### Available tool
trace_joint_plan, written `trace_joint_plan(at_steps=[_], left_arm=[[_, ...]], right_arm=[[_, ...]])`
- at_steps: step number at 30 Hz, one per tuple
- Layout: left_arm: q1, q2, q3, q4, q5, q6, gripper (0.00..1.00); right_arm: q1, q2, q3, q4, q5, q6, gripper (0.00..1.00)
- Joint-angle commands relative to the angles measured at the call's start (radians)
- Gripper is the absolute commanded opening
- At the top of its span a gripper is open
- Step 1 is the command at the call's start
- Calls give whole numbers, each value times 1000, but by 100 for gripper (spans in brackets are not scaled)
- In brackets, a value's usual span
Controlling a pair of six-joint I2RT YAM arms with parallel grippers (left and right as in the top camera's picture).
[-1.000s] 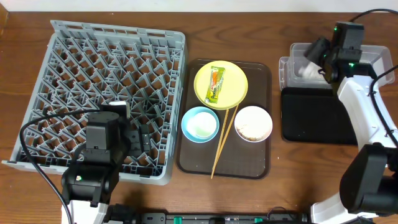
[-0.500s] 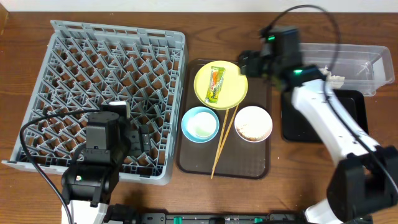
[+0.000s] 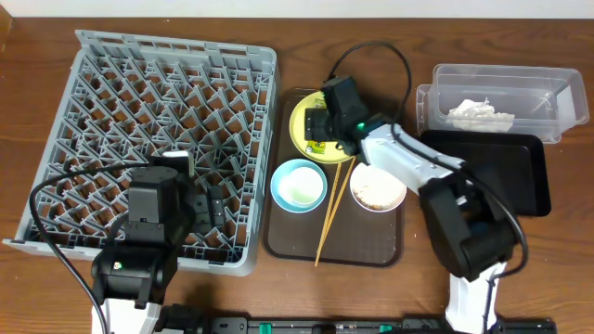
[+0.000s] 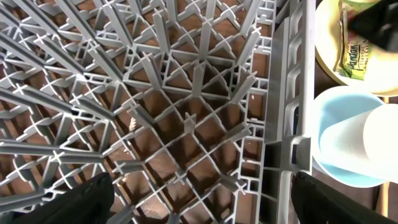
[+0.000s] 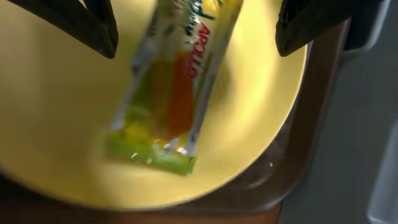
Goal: Sort waste into correct bins and load items into the dishwasher
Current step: 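Grasp the yellow-orange snack wrapper on the plate with the right gripper, then move the wrapper with the right gripper and drop it into the clear bin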
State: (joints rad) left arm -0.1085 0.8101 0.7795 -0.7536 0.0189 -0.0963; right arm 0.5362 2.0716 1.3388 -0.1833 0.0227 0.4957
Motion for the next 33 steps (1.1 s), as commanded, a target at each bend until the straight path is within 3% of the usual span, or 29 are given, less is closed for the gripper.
trace_joint_plan(at_steps=[1,3,10,12,21,27,33], left_arm=[[-5,-1,21,-6,-8,10,91],[-5,-1,21,-6,-9,10,91],[-5,-1,21,-9,-8,10,91],[-5,-1,21,-9,-8,10,91],[-5,-1,21,-9,-8,10,91],[-5,-1,21,-9,-8,10,91],[-5,-1,21,-9,-8,10,91]], right_arm=[[39,40,0,6,84,71,78],[53,56,0,6,100,76,71],[51,24,0,-31,147,76,19],[35,-8,0,-54,169,75,9],[-140,-261,0,-132,235,64,1],[-314,-379,0,-149,235,77,1],[-492,-372,0,-232,242,221,1]])
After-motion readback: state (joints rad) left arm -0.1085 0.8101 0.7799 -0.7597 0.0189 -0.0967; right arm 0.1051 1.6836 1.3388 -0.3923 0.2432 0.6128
